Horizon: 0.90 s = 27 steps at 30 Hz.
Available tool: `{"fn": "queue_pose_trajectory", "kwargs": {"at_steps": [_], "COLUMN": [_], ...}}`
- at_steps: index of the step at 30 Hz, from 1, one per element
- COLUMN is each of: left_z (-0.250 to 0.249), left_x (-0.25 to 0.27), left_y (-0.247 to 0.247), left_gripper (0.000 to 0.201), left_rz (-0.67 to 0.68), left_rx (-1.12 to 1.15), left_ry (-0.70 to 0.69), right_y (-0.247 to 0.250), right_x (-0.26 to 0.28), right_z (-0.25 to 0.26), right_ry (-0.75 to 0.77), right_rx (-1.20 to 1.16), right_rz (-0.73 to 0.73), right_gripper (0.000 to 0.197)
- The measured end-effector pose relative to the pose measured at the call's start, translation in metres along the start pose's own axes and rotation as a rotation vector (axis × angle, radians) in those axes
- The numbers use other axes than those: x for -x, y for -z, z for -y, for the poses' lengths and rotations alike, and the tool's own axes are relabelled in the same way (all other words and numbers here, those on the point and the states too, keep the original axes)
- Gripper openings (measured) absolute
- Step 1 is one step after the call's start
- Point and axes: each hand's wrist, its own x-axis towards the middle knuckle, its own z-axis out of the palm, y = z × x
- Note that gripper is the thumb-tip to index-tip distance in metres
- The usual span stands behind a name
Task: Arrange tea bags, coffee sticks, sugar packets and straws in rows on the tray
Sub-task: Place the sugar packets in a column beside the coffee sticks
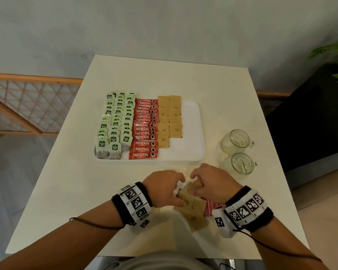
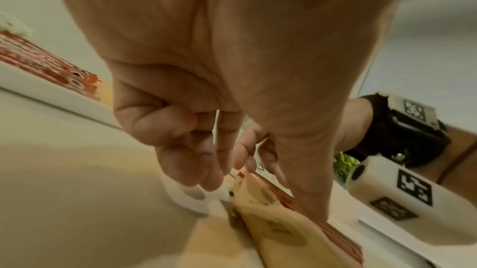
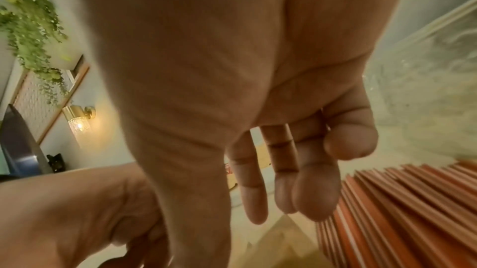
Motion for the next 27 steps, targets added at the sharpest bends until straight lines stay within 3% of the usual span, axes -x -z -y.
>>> {"fn": "queue_pose_trajectory", "kwargs": {"at_steps": [3, 7, 10, 20, 27], "left_z": [-0.007, -0.011, -0.010, 0.004, 0.006], "left_x": [-0.004, -0.006, -0.008, -0.008, -0.004], "left_y": [-0.009, -0.012, -0.012, -0.016, -0.013], "left_gripper": [0.079, 0.061, 0.047, 0.028, 0.028], "left_rz": [0.004, -0.001, 0.001, -0.070, -0.125], "left_rx": [-0.099, -0.150, -0.105, 0.134, 0.328], "left_ry": [-0.011, -0.003, 0.015, 0.050, 0.068], "right_y": [-0.010, -0.019, -0.020, -0.013, -0.015], "right_x": [0.005, 0.006, 0.005, 0.000, -0.003], "right_z": [-0.002, 0.001, 0.003, 0.013, 0.013], "right_ry": [-0.009, -0.005, 0.003, 0.093, 0.109], "right_rx": [0.049, 0.064, 0.062, 0.001, -0.115], "right_rz": [0.039, 0.038, 0.035, -0.003, -0.016], "right_gripper": [0.068, 0.074, 0.063, 0.023, 0.022]}}
